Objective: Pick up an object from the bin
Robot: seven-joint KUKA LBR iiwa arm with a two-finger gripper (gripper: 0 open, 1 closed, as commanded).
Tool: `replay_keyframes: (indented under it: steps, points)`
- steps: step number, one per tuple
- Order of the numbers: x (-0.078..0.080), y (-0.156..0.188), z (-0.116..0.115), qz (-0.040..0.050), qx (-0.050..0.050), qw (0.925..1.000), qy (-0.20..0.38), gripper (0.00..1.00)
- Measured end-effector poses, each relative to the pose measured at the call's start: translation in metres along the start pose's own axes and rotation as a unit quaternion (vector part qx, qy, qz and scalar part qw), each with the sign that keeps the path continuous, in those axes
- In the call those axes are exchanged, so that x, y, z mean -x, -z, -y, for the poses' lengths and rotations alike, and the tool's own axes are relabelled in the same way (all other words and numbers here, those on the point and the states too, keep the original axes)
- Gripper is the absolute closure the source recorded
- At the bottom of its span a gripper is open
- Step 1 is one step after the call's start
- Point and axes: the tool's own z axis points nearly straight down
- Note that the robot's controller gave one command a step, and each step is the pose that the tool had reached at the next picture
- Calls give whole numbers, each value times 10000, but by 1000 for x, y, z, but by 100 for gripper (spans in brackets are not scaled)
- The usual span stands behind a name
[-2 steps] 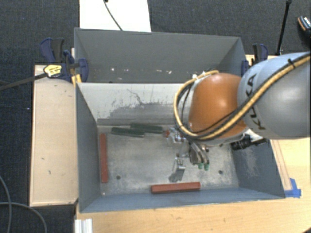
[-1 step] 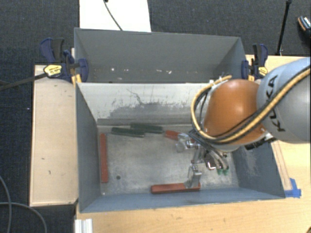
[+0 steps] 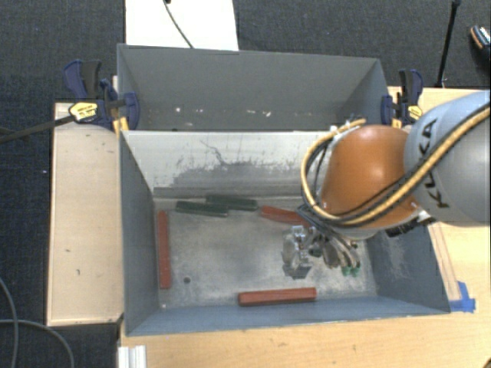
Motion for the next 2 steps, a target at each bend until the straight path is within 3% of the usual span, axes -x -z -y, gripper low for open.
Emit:
replay_keyframes:
  steps: [1,2]
  points:
    - [0,0,0,-1,-1,10000,-17,0]
    - [1,-79,3,32,-1,9909,1348,0]
